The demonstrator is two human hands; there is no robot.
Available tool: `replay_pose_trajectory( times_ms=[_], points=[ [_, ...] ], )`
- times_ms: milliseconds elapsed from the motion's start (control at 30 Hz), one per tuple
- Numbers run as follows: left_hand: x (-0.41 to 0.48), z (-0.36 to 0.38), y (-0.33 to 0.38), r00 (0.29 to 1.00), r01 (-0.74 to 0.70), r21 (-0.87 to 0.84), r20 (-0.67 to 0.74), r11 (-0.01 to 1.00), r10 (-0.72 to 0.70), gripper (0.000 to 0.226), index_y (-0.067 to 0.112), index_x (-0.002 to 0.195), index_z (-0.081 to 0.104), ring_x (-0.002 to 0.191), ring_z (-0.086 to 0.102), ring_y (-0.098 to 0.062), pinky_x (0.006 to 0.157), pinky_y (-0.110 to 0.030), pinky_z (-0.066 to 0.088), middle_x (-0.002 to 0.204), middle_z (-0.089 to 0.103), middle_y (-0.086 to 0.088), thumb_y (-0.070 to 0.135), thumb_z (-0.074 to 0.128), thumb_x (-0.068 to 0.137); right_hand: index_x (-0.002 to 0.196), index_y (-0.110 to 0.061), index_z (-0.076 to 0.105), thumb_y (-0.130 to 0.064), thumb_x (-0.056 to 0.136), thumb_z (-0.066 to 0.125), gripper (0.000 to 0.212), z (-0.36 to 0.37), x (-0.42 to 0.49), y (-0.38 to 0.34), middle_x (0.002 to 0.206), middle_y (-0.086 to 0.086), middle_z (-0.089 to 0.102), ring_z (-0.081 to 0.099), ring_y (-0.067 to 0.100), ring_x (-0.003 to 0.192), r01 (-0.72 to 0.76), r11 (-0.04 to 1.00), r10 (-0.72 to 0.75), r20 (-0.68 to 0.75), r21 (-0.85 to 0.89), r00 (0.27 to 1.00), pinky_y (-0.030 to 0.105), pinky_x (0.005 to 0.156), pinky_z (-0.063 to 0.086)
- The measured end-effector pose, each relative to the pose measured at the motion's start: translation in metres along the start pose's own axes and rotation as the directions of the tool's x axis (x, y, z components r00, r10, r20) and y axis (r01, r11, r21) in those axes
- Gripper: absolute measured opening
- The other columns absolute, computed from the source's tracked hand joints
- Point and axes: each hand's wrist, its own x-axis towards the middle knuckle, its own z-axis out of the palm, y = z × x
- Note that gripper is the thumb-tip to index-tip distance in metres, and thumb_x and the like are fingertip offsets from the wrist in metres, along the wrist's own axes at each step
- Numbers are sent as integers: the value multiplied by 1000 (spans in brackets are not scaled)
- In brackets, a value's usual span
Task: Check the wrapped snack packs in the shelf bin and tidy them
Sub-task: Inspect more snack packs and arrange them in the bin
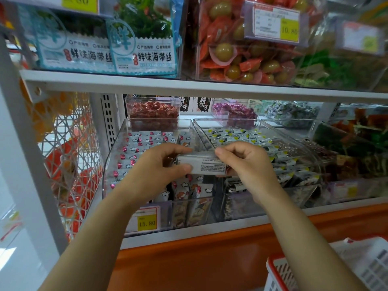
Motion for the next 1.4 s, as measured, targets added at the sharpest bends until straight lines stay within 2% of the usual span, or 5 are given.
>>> replay_pose_trajectory(
  times_ms=[600,867,1067,1200,1400],
  points=[
    [14,18,-8,974,-12,-196,-224,981,-33,17,20,92,68,81,69,-11,78,-27,56,89,72,-1,18,51,94,83,-4,69,-21,92,56,23,4,0,0,86,28,63,69,26,72,-136,956,154,-48,259,987,24,52,57],
    [27,28,-7,927,29,-275,-352,961,-128,28,12,79,63,59,67,-15,54,-26,56,69,66,-4,25,45,98,106,-33,60,-18,88,62,24,15,1,-2,88,-11,66,69,6,75,9,992,-6,-24,125,1000,16,67,54],
    [36,26,-15,948,49,209,-317,977,21,39,16,122,56,96,54,-18,75,-29,43,98,60,4,39,36,98,100,-14,66,-15,89,62,12,6,30,6,93,10,68,68,17,77,-41,993,69,-250,115,966,28,69,58],
    [44,22,-28,996,59,624,-90,779,-3,43,18,129,49,121,43,-33,101,-49,36,124,57,-14,40,28,98,113,-4,55,-14,84,69,33,17,64,16,107,14,62,64,31,97,-113,984,153,-341,134,928,46,86,53],
    [48,21,-41,993,12,765,66,644,-98,54,29,143,31,144,11,-18,114,-47,4,154,24,6,50,16,97,101,-1,61,-11,85,66,20,41,110,26,100,8,62,52,13,86,58,923,-98,-87,-381,991,14,60,34]
  ],
)
